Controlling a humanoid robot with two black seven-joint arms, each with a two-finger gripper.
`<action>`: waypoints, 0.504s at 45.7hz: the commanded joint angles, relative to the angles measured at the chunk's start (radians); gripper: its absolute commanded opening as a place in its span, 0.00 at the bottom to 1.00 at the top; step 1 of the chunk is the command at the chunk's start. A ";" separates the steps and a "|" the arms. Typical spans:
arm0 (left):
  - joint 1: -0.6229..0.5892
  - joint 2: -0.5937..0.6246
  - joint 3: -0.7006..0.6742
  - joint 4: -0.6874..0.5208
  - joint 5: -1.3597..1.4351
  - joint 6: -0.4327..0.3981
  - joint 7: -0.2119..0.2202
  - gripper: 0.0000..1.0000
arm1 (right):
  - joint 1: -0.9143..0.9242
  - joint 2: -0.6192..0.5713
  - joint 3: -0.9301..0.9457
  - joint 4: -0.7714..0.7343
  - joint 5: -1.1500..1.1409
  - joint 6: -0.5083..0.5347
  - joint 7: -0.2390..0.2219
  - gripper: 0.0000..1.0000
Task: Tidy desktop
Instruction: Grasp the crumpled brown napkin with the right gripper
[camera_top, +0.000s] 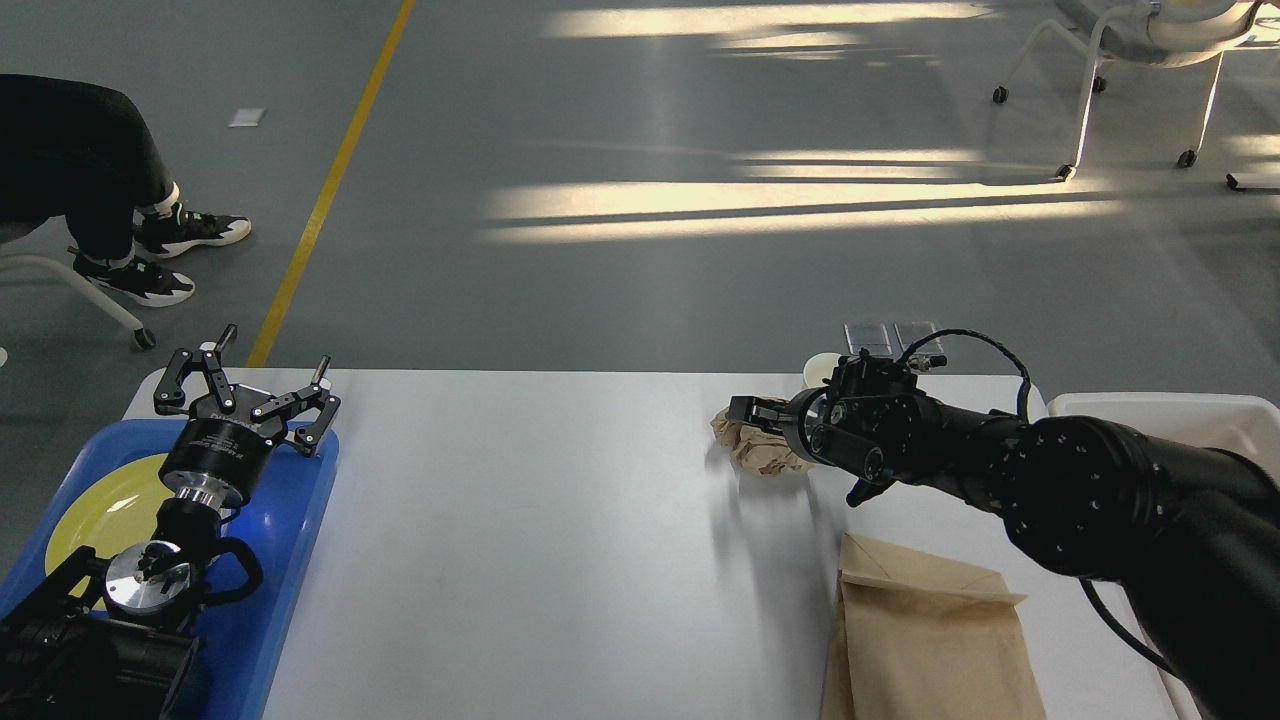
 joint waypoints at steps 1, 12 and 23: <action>0.000 0.000 0.000 0.000 0.000 0.000 0.000 0.96 | -0.022 0.002 -0.003 -0.007 0.000 0.000 0.000 1.00; 0.000 0.000 0.000 0.000 0.000 0.000 0.000 0.96 | -0.077 0.034 -0.005 -0.057 -0.002 -0.057 0.000 0.72; 0.000 0.000 0.000 0.000 0.000 0.000 0.000 0.96 | -0.076 0.034 -0.002 -0.054 -0.019 -0.060 0.000 0.35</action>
